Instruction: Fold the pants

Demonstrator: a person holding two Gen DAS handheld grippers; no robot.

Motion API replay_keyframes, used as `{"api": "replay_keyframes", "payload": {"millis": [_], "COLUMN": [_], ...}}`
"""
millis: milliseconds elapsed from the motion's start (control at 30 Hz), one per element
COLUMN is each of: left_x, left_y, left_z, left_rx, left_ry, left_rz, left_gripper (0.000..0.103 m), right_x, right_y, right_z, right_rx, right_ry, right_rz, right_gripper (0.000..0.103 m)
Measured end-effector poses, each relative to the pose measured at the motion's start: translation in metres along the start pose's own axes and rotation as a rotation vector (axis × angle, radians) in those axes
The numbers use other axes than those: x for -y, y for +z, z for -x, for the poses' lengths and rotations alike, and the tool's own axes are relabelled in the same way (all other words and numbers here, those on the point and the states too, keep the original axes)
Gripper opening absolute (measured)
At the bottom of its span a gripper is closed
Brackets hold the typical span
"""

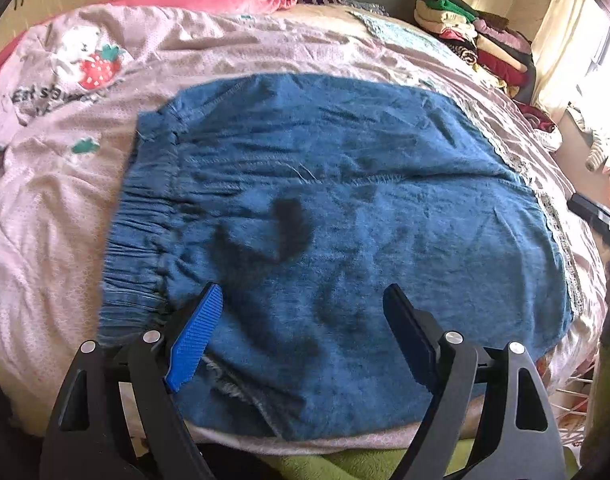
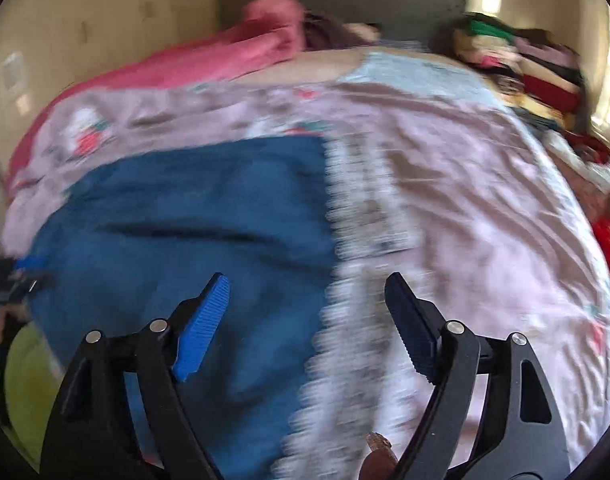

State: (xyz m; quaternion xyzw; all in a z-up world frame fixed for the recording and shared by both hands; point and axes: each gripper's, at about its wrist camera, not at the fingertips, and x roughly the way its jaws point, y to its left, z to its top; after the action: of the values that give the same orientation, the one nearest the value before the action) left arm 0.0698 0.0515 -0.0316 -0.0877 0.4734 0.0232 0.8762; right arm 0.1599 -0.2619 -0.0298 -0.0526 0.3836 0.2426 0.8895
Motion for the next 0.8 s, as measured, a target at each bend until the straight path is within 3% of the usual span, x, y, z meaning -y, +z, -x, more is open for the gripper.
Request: {"api": "replay_keyframes", "payload": {"millis": [100, 167, 200, 267, 333, 533, 800], "left_x": [-0.005, -0.010, -0.013, -0.019, -0.026, -0.045, -0.065], "left_y": [0.002, 0.002, 0.003, 0.003, 0.004, 0.012, 0.058], "left_z": [0.010, 0.014, 0.017, 0.022, 0.028, 0.038, 0.044], "left_rx": [0.028, 0.037, 0.040, 0.050, 0.069, 0.100, 0.172], "left_ry": [0.029, 0.033, 0.032, 0.034, 0.045, 0.051, 0.088], "left_rz": [-0.003, 0.004, 0.009, 0.015, 0.025, 0.044, 0.080], "left_gripper": [0.082, 0.082, 0.082, 0.091, 0.092, 0.093, 0.096], "right_x": [-0.033, -0.046, -0.049, -0.048, -0.048, -0.046, -0.064], "right_y": [-0.008, -0.015, -0.020, -0.027, -0.024, -0.001, 0.050], "right_z": [-0.020, -0.035, -0.049, -0.062, -0.060, -0.035, -0.007], "right_rx": [-0.062, -0.109, -0.174, -0.220, -0.213, -0.115, 0.033], "right_ry": [0.091, 0.085, 0.064, 0.047, 0.065, 0.124, 0.126], "right_rz": [0.053, 0.080, 0.081, 0.071, 0.061, -0.003, 0.069], "right_gripper": [0.075, 0.077, 0.078, 0.079, 0.085, 0.085, 0.091]}}
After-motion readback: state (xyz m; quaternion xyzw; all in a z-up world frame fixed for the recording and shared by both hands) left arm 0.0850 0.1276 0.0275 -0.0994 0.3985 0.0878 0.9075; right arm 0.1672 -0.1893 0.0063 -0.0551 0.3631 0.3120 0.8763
